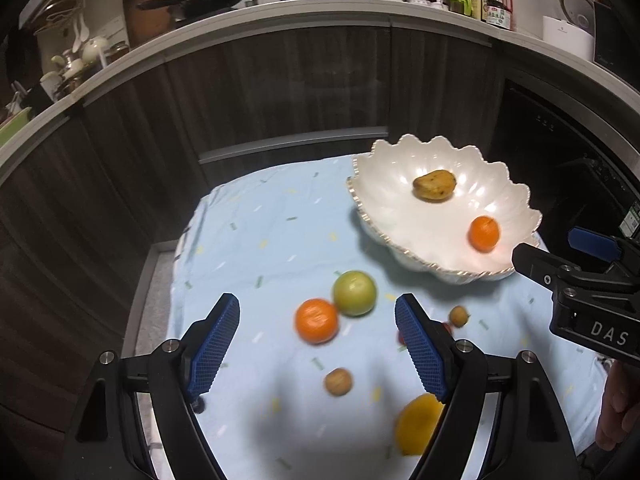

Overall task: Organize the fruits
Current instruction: 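Move the left tool to the blueberry while the right tool reaches the yellow citrus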

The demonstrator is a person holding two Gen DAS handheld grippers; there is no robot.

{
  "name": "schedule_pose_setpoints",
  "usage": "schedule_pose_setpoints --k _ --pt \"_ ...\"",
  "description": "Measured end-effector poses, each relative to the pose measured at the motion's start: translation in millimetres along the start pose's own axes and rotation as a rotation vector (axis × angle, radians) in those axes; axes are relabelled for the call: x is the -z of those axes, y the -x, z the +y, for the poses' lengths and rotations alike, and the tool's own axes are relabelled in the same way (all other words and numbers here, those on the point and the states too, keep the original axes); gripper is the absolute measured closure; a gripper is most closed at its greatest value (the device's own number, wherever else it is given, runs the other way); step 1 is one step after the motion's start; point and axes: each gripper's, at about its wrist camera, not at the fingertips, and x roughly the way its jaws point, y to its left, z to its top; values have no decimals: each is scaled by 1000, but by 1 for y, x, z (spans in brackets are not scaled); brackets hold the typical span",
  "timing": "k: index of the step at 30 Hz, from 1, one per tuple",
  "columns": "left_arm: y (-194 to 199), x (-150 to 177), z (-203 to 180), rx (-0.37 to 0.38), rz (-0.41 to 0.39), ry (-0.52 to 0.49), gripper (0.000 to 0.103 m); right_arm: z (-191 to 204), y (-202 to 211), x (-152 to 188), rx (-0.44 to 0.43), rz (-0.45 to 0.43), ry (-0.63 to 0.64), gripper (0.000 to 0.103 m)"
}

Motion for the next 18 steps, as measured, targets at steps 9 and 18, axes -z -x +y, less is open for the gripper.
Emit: schedule_pose_setpoints --k 9,18 --pt "7 25 36 -59 -4 38 15 34 3 27 12 19 -17 8" --pt "7 49 72 -97 -4 80 14 63 5 49 33 30 -2 8"
